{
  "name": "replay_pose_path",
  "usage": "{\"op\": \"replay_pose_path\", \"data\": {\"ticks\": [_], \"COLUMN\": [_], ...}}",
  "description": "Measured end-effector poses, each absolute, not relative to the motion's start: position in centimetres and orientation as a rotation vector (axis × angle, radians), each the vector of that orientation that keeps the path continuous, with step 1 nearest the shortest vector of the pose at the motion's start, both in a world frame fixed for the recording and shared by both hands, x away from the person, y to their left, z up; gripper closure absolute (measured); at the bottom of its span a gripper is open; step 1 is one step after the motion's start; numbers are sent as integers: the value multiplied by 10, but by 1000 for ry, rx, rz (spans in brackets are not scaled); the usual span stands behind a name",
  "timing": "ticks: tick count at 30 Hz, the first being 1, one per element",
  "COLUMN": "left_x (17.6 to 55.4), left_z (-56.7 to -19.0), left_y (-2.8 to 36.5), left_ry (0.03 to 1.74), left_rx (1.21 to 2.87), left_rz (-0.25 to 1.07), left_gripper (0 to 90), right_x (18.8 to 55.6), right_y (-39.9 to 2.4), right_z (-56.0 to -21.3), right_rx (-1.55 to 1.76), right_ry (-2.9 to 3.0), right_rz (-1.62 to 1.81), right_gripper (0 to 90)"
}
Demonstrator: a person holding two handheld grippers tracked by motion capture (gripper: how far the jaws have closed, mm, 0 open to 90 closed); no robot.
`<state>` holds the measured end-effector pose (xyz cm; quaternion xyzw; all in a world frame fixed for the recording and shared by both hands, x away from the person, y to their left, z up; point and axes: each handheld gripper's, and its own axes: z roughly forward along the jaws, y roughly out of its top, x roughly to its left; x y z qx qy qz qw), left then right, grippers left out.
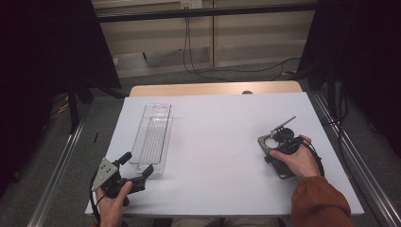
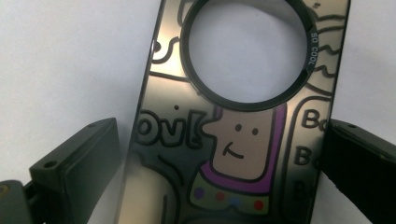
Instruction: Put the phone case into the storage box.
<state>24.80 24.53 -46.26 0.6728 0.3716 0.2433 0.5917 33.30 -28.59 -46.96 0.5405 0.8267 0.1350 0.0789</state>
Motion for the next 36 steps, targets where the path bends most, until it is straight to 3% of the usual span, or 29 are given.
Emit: {"op": "replay_pose_path", "data": {"ticks": [14, 36], "left_x": [246, 245], "left_z": [-462, -462], "left_y": [248, 248], "left_ry": [879, 883], "left_rx": [1570, 1559], "left_rz": [590, 581], "left_gripper": [27, 27], "right_x": [334, 333], "right_y": [-285, -287], "right_z": [-464, -457], "right_rx": [1616, 1567], "right_ry": [2485, 2466], "right_rz": [384, 478], "right_gripper": [115, 123]}}
